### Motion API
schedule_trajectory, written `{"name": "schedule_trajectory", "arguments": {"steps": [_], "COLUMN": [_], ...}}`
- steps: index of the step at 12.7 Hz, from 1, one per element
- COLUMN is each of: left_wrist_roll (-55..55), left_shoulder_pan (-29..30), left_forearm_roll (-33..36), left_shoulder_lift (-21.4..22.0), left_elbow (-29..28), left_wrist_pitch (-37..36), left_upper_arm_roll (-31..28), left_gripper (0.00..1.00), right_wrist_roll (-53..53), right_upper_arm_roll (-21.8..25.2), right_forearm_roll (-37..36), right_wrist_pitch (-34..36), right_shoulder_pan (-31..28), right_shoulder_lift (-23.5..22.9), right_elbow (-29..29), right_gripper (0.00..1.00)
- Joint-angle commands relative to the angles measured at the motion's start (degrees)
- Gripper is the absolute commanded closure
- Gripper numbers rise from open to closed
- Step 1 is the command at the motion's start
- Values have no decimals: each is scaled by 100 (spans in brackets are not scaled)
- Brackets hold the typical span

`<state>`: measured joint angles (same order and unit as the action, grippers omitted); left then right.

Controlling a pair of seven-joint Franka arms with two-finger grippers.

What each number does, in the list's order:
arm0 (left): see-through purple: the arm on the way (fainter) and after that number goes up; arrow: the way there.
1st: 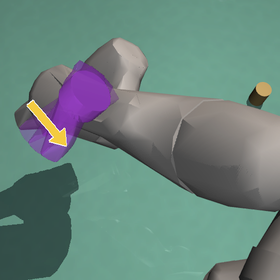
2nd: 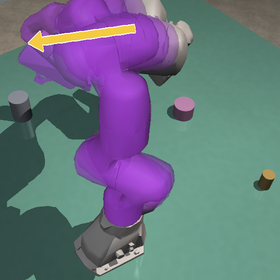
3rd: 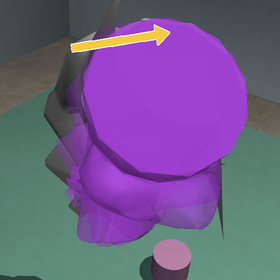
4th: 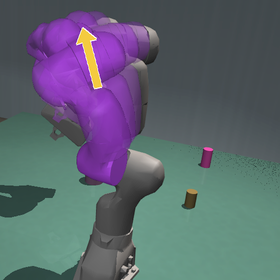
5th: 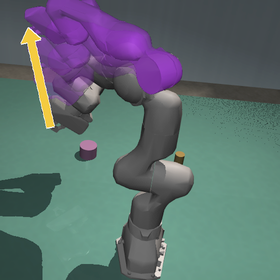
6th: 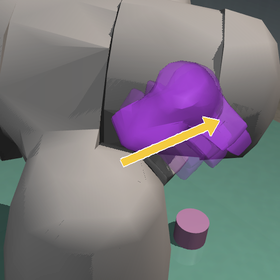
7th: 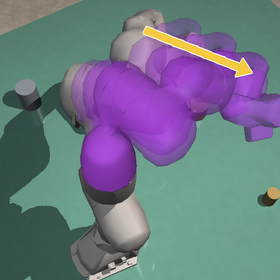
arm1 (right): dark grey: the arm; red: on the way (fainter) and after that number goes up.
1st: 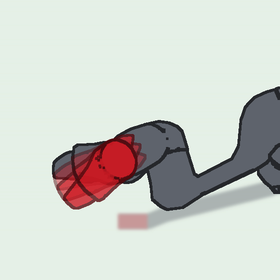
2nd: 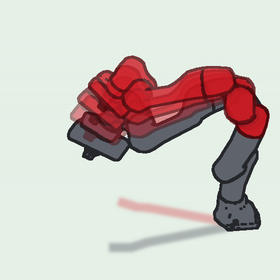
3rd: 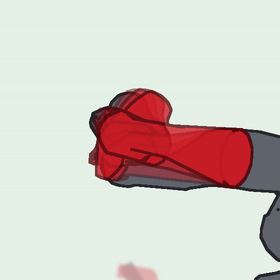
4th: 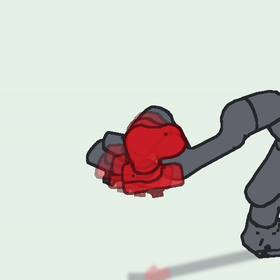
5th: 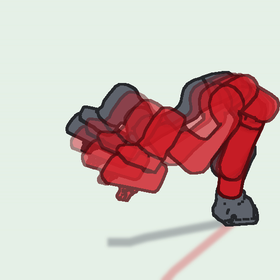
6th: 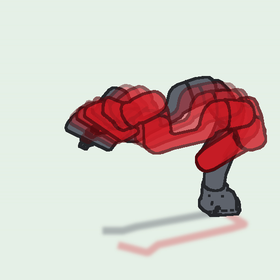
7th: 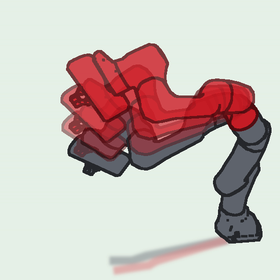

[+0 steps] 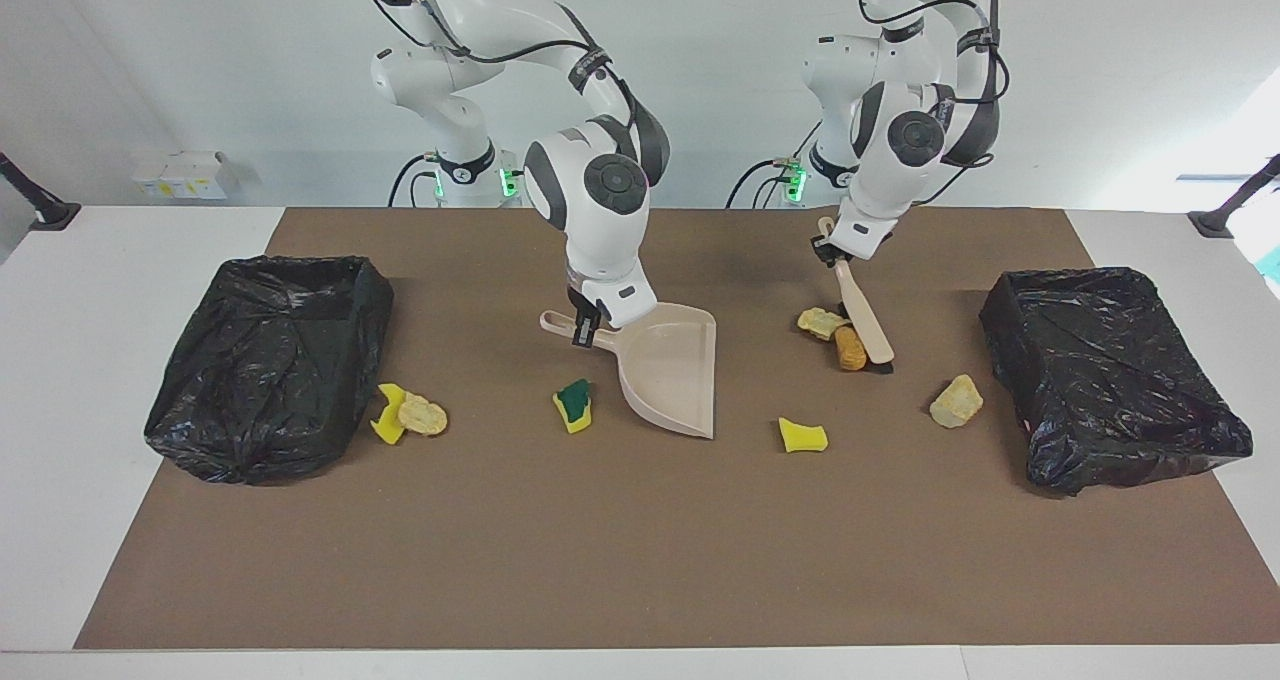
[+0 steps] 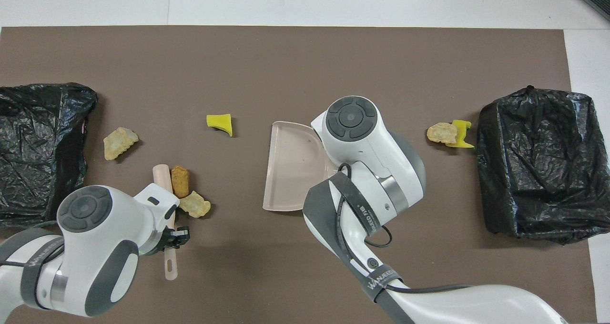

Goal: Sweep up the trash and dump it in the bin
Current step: 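Push the bread and nugget into the dustpan with the left gripper's brush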

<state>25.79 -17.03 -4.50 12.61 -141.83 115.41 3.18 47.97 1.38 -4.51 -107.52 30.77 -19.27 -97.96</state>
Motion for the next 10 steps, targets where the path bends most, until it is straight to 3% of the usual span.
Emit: {"name": "schedule_trajectory", "arguments": {"steps": [1,4,10], "left_wrist_roll": [-30,-39,-65], "left_shoulder_pan": [-432,-907,-1496], "left_forearm_roll": [-313,-761,-1324], "left_shoulder_lift": [-347,-645,-1182], "left_elbow": [314,436,1192], "left_wrist_pitch": [165,639,799], "left_upper_arm_roll": [-72,-63,42], "left_gripper": [100,100,100], "right_wrist_roll": [222,152,-147], "right_upper_arm_roll": [-24,-24,-24], "right_forearm_roll": [134,152,152], "right_wrist_pitch": [-103,-112,-165], "right_shoulder_pan": [148,350,562], "right_shoulder_lift": [55,125,108], "right_elbow": [-92,-144,-127], "right_gripper": [100,100,100]}}
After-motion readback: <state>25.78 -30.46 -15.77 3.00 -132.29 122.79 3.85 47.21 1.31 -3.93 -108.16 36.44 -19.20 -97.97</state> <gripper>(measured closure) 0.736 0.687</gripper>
